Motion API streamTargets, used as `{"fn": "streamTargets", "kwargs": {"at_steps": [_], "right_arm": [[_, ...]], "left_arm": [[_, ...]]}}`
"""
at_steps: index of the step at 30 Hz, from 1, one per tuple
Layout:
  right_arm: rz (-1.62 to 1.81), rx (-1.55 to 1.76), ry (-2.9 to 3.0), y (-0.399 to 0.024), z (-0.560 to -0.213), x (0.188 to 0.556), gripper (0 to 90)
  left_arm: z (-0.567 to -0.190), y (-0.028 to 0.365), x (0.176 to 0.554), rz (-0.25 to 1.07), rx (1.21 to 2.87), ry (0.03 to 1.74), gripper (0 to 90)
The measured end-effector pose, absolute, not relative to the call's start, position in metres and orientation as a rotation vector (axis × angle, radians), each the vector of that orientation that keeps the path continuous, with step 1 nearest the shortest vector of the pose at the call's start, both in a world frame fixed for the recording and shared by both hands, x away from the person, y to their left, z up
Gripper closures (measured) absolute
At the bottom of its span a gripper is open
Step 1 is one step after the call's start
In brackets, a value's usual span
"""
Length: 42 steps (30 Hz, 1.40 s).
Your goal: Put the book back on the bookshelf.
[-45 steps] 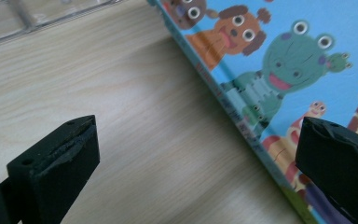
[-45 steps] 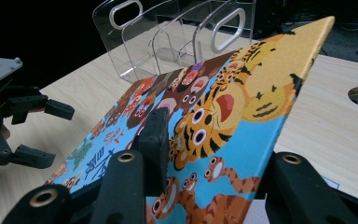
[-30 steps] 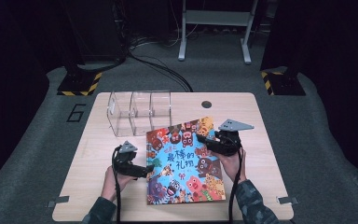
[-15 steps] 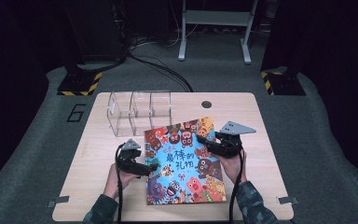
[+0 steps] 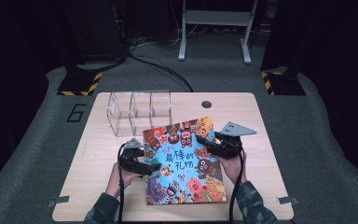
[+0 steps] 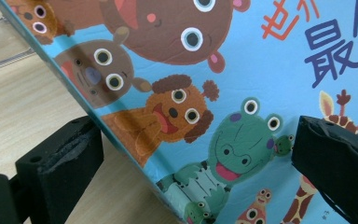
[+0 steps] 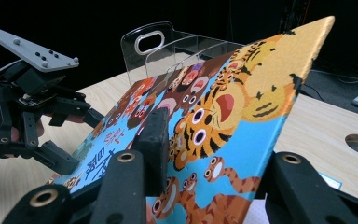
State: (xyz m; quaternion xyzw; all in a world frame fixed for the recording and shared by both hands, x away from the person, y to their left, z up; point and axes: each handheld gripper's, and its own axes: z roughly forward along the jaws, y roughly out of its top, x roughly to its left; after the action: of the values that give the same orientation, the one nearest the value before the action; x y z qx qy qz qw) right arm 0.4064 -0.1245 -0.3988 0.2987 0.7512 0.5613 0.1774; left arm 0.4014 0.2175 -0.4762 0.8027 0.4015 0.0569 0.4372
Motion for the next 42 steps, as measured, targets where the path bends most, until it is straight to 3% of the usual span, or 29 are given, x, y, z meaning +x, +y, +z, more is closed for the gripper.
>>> {"fn": "streamTargets", "kwargs": {"at_steps": [17, 42], "right_arm": [[1.633, 0.970, 2.154, -0.131, -0.407, 0.416, 60.8], [1.632, 1.205, 2.192, -0.142, -0.421, 0.429, 57.3]], "left_arm": [[-0.476, 0.226, 0.402, 0.122, 1.952, 0.993, 15.7], [-0.462, 0.227, 0.393, 0.287, 1.972, 0.946, 29.4]]}}
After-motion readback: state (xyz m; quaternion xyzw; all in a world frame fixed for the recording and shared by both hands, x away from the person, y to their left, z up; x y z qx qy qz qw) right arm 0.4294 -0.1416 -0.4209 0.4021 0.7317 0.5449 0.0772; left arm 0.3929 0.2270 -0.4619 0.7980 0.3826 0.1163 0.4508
